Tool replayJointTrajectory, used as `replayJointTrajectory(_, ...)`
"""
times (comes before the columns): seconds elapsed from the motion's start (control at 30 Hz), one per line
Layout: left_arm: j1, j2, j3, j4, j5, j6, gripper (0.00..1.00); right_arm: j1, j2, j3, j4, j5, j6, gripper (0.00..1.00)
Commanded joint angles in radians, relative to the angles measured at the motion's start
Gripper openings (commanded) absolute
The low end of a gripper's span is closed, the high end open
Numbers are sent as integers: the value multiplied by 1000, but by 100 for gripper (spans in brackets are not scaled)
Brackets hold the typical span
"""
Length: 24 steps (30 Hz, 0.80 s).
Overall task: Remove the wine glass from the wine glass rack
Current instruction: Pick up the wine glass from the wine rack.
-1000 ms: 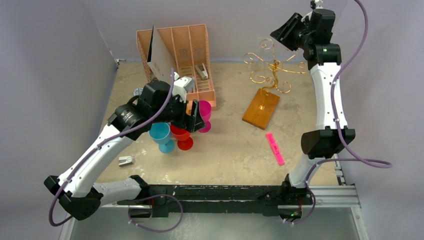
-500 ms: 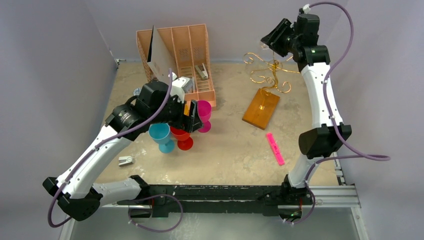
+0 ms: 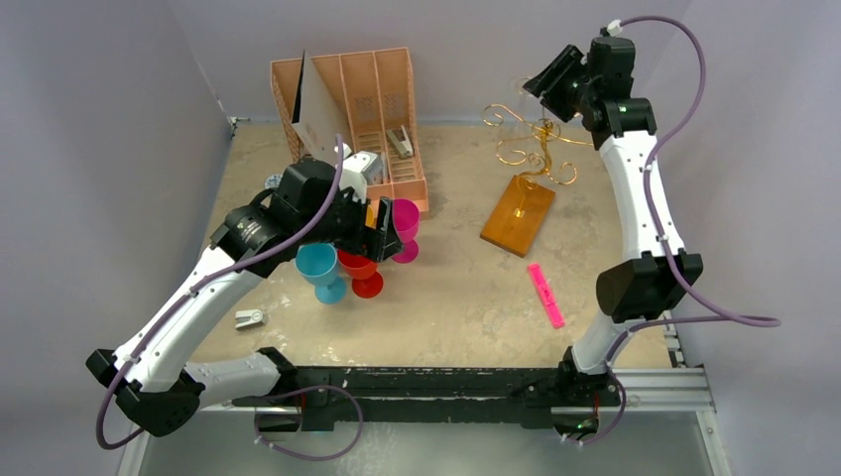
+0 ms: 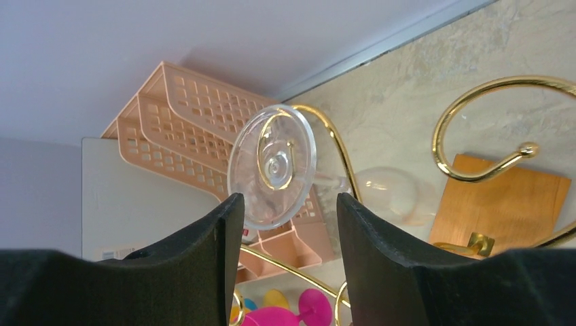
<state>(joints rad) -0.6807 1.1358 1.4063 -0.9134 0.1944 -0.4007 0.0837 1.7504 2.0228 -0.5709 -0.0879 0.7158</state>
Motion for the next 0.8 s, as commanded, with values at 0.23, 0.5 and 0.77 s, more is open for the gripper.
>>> replayJointTrajectory(0.23,3,-32,44,-1,-12,-5,84,-3,42,4,148,44,70,50)
replayJointTrajectory(0.5,3,-29,49,-10,-7,-7,84,-4,33,-37,202,56,83,36)
replayJointTrajectory(0.77,3,-26,54,-30,21,0,84,-6,61,12,159,9,73,24)
